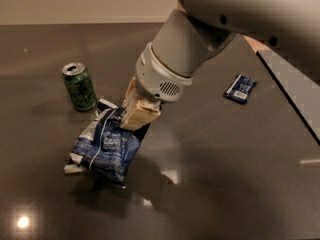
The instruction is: Pick blue chip bag
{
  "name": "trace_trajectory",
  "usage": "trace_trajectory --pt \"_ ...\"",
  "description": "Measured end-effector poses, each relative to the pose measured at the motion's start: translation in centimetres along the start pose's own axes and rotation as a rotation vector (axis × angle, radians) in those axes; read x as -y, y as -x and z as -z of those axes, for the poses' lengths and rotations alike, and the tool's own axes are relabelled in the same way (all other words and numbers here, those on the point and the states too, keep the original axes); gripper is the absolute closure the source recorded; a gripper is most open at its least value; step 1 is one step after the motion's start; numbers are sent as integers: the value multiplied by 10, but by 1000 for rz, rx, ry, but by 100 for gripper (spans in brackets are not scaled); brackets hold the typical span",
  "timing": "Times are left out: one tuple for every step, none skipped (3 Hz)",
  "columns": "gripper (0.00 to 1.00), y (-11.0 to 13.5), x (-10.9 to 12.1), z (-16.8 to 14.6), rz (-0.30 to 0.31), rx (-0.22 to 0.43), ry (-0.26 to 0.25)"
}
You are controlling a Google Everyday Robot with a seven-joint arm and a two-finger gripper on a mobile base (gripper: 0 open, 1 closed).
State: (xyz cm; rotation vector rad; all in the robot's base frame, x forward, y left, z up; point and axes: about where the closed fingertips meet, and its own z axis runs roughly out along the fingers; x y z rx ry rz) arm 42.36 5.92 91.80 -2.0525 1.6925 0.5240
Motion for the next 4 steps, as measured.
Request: trace_trajectory --pt "100 -2 5 41 -38 40 -9" --pt "100 -1 12 82 -59 81 -12" --pt "100 2 15 112 -77 125 -11" --pt "100 6 16 115 -69 128 -22"
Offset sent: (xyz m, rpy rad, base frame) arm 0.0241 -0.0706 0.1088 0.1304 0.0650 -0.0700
